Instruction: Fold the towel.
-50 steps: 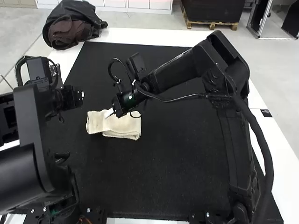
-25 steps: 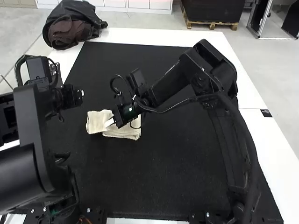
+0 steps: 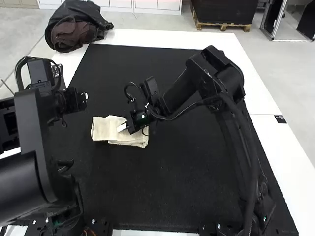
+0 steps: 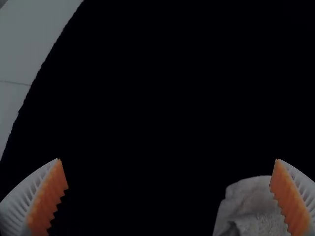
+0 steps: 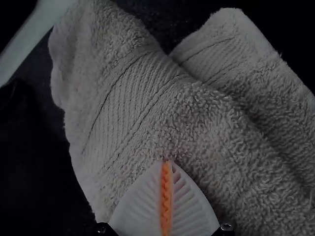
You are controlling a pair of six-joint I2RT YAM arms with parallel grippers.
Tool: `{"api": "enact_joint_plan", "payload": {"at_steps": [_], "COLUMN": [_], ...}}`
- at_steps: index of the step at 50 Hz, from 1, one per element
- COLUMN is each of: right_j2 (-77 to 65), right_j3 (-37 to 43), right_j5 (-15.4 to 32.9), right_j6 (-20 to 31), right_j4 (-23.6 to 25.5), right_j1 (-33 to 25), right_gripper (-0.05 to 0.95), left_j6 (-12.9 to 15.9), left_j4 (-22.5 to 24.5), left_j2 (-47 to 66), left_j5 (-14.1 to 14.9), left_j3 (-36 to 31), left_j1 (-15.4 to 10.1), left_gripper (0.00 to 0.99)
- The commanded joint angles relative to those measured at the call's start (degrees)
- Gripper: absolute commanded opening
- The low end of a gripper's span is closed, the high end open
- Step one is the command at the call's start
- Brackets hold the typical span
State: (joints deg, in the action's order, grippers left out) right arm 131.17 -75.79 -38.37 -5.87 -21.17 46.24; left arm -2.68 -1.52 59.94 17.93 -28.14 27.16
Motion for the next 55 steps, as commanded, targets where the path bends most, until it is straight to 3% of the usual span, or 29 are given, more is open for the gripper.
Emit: {"api": "enact_joint_plan", "payload": {"at_steps": [1, 17, 38, 44, 55], "right_j2": [1.54, -1.62, -23.16, -29.75, -40.73], "right_j3": [0.47, 1.08, 0.73, 0.73, 0.91], "right_j5": [1.02, 1.54, 4.36, 5.50, 7.34], "right_j6": [2.62, 1.65, -7.05, -7.05, -7.05], "right_j4": [-0.80, -0.89, 1.22, 5.17, 10.89], "right_j1": [0.34, -0.10, -0.36, -3.35, -12.05], "right_gripper": [-0.02, -0.02, -0.02, -0.02, -0.02], "left_j6": [-0.40, -0.40, -0.49, -1.98, -5.23], "left_j4": [0.55, 0.29, -3.23, -4.72, -7.80], "left_j2": [-0.44, -0.44, 0.09, 0.09, -0.26], "left_j5": [-0.44, -0.36, -0.18, -0.27, -2.46], "left_j3": [-1.39, -3.76, -11.85, -14.57, -19.23], "left_j1": [0.18, 0.44, -0.53, -3.08, -12.39], "left_gripper": [0.967, 0.967, 0.966, 0.966, 0.966]}}
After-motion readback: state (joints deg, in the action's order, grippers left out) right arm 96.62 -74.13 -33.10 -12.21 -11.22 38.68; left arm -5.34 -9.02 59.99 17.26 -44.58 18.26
